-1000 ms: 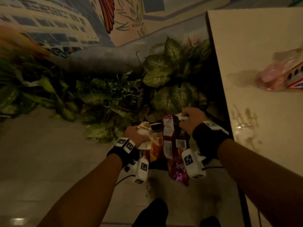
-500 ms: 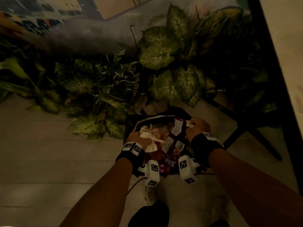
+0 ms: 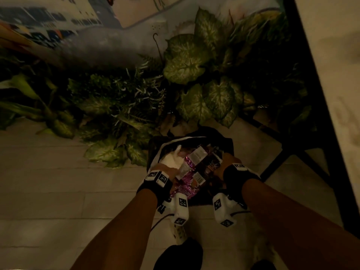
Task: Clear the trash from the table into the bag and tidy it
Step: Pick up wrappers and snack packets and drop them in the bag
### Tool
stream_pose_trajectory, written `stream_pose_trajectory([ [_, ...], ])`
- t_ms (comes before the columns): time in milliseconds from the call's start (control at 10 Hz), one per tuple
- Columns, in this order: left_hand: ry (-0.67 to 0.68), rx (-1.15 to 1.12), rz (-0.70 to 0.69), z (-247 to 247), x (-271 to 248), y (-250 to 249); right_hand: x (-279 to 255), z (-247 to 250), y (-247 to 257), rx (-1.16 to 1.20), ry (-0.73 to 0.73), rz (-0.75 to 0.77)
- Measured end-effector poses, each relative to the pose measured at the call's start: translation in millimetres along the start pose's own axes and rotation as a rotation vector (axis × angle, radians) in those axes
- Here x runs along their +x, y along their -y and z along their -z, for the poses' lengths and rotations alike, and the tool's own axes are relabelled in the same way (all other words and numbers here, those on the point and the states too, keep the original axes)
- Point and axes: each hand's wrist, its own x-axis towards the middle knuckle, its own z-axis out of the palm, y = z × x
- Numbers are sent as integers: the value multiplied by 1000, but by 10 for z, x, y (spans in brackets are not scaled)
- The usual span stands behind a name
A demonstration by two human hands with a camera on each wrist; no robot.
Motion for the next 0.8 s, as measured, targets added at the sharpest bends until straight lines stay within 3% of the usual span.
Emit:
stream_pose_trajectory([
  [100, -34, 323, -161, 72, -342, 17, -261, 124, 13, -7, 14, 102],
  [300, -224, 396, -388, 272, -1201, -426, -1134, 719, 199, -60, 19, 436],
  [400, -286, 268, -521, 265, -1743, -788, -1639, 1124, 156, -12, -47, 610],
  [600, -305, 74, -807, -114, -2852, -1504, -2497, 1839, -739, -3, -105, 788],
  [800, -288, 106, -940, -875, -3465, -1950, -2703, 2401, -2023, -48, -111, 717],
])
